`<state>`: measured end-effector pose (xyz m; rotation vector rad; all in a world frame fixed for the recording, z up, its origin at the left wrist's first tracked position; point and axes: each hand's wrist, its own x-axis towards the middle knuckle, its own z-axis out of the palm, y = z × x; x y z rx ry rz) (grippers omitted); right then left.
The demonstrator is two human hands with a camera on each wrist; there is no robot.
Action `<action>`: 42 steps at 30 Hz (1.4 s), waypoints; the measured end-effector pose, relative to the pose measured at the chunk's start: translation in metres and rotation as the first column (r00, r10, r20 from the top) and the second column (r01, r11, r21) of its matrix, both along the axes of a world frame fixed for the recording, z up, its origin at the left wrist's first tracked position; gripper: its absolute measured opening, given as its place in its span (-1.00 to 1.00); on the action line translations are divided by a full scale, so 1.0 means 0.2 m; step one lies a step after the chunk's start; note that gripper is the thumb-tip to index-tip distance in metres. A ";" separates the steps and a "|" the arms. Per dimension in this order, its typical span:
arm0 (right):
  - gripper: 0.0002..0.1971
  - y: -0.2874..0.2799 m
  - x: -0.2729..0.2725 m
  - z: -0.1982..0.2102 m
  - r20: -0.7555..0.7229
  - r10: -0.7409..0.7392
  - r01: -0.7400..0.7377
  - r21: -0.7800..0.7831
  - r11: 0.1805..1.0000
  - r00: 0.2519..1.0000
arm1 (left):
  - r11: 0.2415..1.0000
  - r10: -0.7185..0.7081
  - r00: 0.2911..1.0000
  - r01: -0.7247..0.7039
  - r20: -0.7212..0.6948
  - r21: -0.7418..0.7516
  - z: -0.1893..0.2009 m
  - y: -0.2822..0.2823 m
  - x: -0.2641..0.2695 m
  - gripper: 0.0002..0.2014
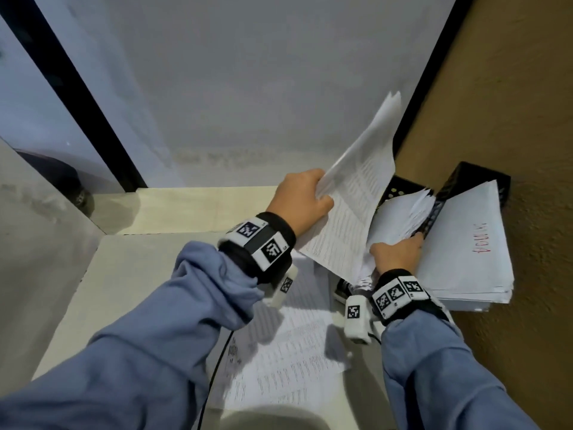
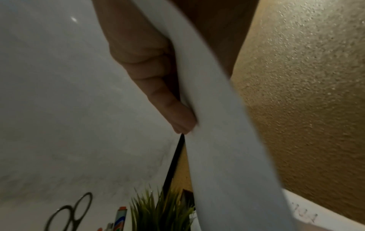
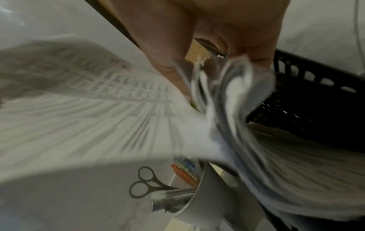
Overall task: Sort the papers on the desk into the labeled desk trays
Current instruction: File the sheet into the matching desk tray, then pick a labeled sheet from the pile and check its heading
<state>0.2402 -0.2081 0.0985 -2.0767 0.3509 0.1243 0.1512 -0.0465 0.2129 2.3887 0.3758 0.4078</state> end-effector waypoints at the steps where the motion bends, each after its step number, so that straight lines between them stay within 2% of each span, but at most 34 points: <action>1: -0.09 0.00 0.00 -0.01 0.044 -0.007 0.006 0.038 0.999 0.999 | 1.000 -0.013 0.999 0.014 -0.030 0.022 -0.01 -0.03 0.04 -0.91; 5: -0.19 -0.01 -0.01 -0.02 0.183 0.067 -0.091 0.125 0.988 0.981 | 0.992 -0.075 0.989 0.087 -0.129 0.095 -0.03 -0.12 0.15 -0.89; 8: -0.18 -0.04 0.01 0.01 0.239 0.133 -0.176 0.166 0.970 0.962 | 0.983 -0.111 0.980 0.133 -0.167 0.126 -0.03 -0.19 0.22 -0.96; 9: -0.17 -0.05 0.03 0.02 0.251 0.159 -0.204 0.166 0.965 0.955 | 0.982 -0.117 0.977 0.141 -0.176 0.129 -0.04 -0.21 0.24 -0.92; 14: -0.15 -0.09 0.07 0.12 0.305 0.269 -0.288 0.019 0.957 0.914 | 0.980 -0.105 0.974 0.136 -0.203 0.144 -0.08 -0.32 0.36 -0.77; 18: -0.24 -0.07 0.09 0.17 0.335 0.345 -0.329 -0.108 0.938 0.876 | 0.987 -0.118 0.961 0.142 -0.248 0.081 -0.17 -0.38 0.45 -0.79; 22: -0.29 -0.07 0.05 0.11 0.212 0.374 -0.329 -0.219 0.919 0.903 | 0.984 -0.176 0.909 0.174 -0.379 -0.039 -0.35 -0.41 0.49 -0.82; 25: -0.27 -0.10 0.02 0.06 0.191 0.350 -0.309 -0.214 0.927 0.917 | 0.973 -0.231 0.882 0.198 -0.410 -0.121 -0.47 -0.40 0.46 -0.83; 27: -0.29 -0.11 0.01 0.06 0.219 0.340 -0.300 -0.194 0.934 0.915 | 0.962 -0.253 0.896 0.193 -0.364 -0.194 -0.50 -0.38 0.44 -0.76; 29: -0.31 -0.11 0.01 0.08 0.257 0.335 -0.295 -0.183 0.938 0.906 | 0.941 -0.247 0.929 0.161 -0.277 -0.298 -0.49 -0.36 0.40 -0.67; 31: -0.31 -0.11 0.01 0.11 0.312 0.353 -0.292 -0.226 0.929 0.882 | 0.910 -0.198 0.963 0.111 -0.184 -0.400 -0.47 -0.32 0.35 -0.66; 33: -0.36 -0.09 0.00 0.15 0.374 0.405 -0.294 -0.319 0.901 0.835 | 0.890 -0.096 0.988 0.029 -0.124 -0.456 -0.47 -0.24 0.28 -0.74; 35: -0.49 -0.05 -0.06 0.19 0.444 0.472 -0.338 -0.349 0.874 0.762 | 0.877 0.039 0.989 -0.103 -0.145 -0.470 -0.53 -0.13 0.17 -0.86; 38: -0.68 0.03 -0.21 0.19 0.512 0.582 -0.495 -0.310 0.811 0.632 | 0.878 0.225 0.917 -0.337 -0.329 -0.339 -0.72 0.04 -0.06 -0.95; 40: -0.75 0.07 -0.32 0.10 0.504 0.672 -0.614 -0.309 0.727 0.542 | 0.864 0.291 0.821 -0.446 -0.491 -0.232 -0.85 0.12 -0.24 -0.95; 42: -0.74 0.10 -0.42 -0.04 0.404 0.769 -0.709 -0.322 0.627 0.496 | 0.845 0.304 0.704 -0.510 -0.643 -0.159 -0.97 0.16 -0.41 -0.80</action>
